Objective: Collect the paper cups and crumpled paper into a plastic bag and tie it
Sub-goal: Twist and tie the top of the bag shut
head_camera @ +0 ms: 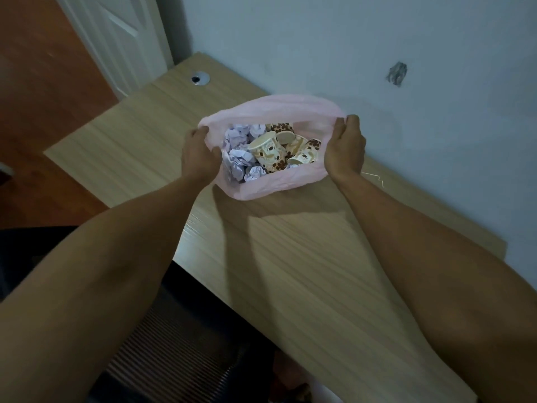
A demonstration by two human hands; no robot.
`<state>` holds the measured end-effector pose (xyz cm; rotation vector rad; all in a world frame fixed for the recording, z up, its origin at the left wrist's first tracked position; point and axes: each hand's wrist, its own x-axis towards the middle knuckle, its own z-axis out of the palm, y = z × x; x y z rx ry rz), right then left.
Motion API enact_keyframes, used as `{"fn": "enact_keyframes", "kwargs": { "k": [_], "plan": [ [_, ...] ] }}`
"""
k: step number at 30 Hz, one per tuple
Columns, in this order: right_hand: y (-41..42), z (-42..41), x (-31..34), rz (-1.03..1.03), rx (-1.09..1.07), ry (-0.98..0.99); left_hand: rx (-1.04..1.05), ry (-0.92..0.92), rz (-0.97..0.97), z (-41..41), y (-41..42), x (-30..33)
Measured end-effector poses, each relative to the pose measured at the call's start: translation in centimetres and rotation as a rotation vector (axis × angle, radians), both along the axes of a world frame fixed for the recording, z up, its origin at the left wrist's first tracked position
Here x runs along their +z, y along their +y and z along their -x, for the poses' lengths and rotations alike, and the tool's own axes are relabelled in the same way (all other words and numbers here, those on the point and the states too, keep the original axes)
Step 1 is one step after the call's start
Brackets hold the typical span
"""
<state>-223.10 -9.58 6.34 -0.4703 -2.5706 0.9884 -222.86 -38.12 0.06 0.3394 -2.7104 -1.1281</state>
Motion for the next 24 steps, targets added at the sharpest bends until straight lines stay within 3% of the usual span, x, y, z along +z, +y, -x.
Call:
{"fn": "enact_keyframes", "kwargs": {
  "k": [8, 14, 16, 19, 21, 24],
  "plan": [
    [2.3, -0.9, 4.7, 0.075, -0.065, 0.044, -0.004, 0.147, -0.056, 0.7, 2.5, 7.2],
    [7.8, -3.2, 11.2, 0.182, -0.031, -0.077, -0.073, -0.116, -0.210, 1.6, 4.9, 15.1],
    [9.8, -4.3, 13.1, 0.088, -0.066, -0.215, -0.142, -0.232, -0.130, 1.7, 6.2, 17.9],
    [13.1, -6.1, 14.7, -0.104, -0.186, -0.400, -0.223, -0.372, 0.157, 1.9, 7.9, 21.0],
    [15.2, -7.7, 15.5, -0.181, -0.291, -0.404, -0.253, -0.360, 0.369, 2.1, 9.2, 22.1],
    [18.5, -10.2, 16.5, -0.191, -0.422, -0.379, -0.253, -0.302, 0.438, 2.1, 11.0, 23.6]
  ]
}}
